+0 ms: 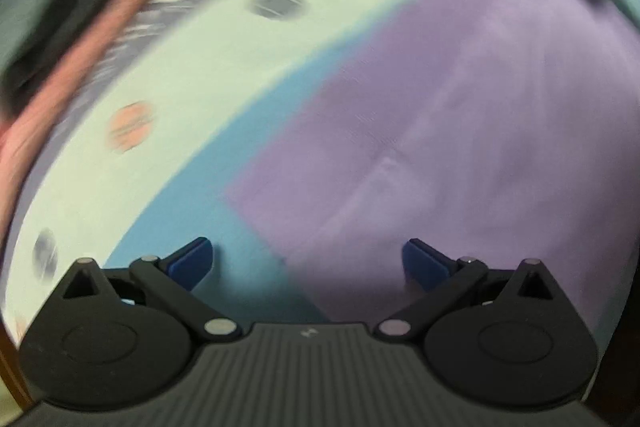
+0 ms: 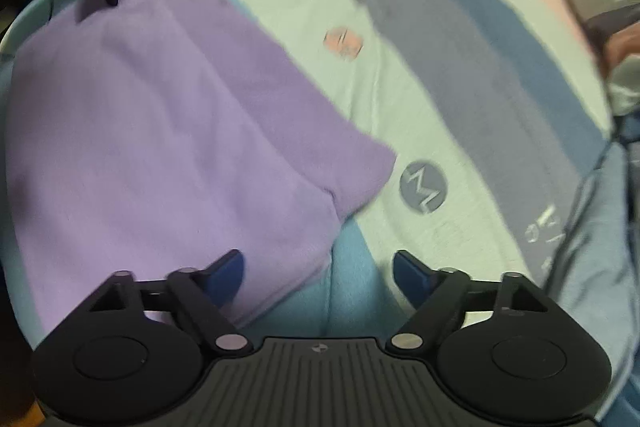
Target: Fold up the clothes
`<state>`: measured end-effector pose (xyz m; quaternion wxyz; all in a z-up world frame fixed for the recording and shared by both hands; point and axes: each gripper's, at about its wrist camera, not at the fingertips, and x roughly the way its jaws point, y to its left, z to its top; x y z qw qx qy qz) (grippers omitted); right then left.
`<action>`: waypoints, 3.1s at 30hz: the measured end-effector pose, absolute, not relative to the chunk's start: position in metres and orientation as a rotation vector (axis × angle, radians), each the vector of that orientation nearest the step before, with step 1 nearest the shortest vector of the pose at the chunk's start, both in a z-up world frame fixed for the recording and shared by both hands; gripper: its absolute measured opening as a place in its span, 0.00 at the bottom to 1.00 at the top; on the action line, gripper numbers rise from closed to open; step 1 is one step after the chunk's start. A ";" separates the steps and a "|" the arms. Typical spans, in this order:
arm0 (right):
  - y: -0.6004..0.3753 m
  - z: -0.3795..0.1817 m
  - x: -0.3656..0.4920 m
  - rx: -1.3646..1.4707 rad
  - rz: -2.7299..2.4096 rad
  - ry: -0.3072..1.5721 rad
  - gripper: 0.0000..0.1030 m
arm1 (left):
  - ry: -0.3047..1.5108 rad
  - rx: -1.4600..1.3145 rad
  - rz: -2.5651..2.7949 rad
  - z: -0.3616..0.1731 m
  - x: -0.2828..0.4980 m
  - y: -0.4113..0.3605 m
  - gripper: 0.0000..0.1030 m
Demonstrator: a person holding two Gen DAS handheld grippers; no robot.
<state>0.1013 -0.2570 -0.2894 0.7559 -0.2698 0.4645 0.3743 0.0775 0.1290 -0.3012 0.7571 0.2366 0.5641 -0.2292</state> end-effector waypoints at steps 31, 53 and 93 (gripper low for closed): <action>-0.315 -0.368 -0.072 1.055 -0.152 1.108 0.66 | 1.257 -1.061 0.276 -0.319 -0.094 0.178 1.00; -0.313 -0.378 -0.094 1.358 -0.255 1.023 0.48 | 1.075 -1.569 0.298 -0.348 -0.158 0.196 0.34; -0.246 -0.105 0.095 1.241 0.427 0.742 0.18 | 0.773 -1.413 -0.123 -0.089 0.062 0.278 0.21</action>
